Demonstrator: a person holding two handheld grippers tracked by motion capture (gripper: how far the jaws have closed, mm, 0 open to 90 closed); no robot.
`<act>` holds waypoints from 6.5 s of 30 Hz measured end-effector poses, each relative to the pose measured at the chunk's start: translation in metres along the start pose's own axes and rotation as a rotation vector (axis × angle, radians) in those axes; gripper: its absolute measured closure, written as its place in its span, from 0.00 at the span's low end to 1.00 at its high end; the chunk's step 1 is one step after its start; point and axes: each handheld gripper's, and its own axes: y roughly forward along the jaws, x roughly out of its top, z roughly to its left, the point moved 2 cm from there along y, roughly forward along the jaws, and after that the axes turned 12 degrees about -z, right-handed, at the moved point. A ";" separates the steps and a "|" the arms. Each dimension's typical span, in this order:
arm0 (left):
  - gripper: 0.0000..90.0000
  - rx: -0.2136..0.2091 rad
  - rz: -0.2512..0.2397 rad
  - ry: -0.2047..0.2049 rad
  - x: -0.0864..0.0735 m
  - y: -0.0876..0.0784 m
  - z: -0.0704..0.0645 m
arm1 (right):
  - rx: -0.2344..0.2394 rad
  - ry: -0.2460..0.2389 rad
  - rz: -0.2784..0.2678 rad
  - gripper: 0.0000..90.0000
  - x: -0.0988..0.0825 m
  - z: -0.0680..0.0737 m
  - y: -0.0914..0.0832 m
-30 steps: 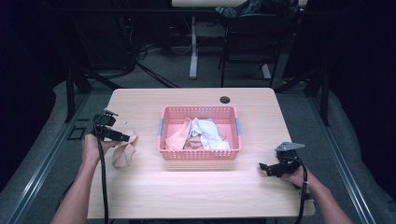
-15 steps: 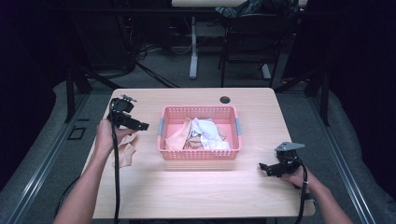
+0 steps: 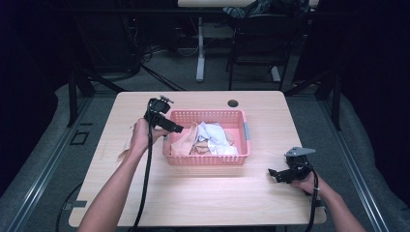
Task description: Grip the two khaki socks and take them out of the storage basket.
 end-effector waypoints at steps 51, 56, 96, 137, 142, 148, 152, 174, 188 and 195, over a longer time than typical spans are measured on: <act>0.96 -0.013 0.235 0.046 -0.005 0.080 -0.029 | 0.004 -0.004 -0.006 0.00 0.000 0.000 0.000; 0.97 -0.014 0.188 0.063 0.000 0.065 -0.029 | 0.003 -0.004 -0.005 0.00 0.000 0.000 0.000; 0.97 -0.028 -0.004 0.136 0.057 -0.029 -0.031 | 0.001 -0.002 -0.008 0.00 -0.001 0.000 0.000; 0.97 0.104 -0.089 0.024 0.034 -0.141 0.050 | 0.000 -0.003 -0.007 0.00 -0.001 0.000 0.000; 0.97 0.126 -0.078 -0.010 0.019 -0.144 0.065 | -0.001 -0.002 -0.008 0.00 -0.001 0.000 0.000; 0.97 0.147 -0.060 -0.069 -0.003 -0.143 0.087 | -0.001 -0.002 -0.007 0.00 -0.001 0.000 0.000; 0.97 0.167 -0.039 -0.092 -0.014 -0.140 0.098 | -0.001 -0.003 -0.007 0.00 -0.001 0.000 0.000; 0.97 0.190 0.062 -0.172 -0.060 -0.095 0.123 | -0.001 -0.002 -0.007 0.00 -0.001 0.000 0.000; 0.97 0.188 0.122 -0.223 -0.089 -0.044 0.130 | -0.001 -0.002 -0.007 0.00 -0.001 0.000 0.000; 0.95 0.191 0.125 -0.246 -0.098 -0.025 0.135 | -0.001 -0.002 -0.007 0.00 -0.001 0.000 0.000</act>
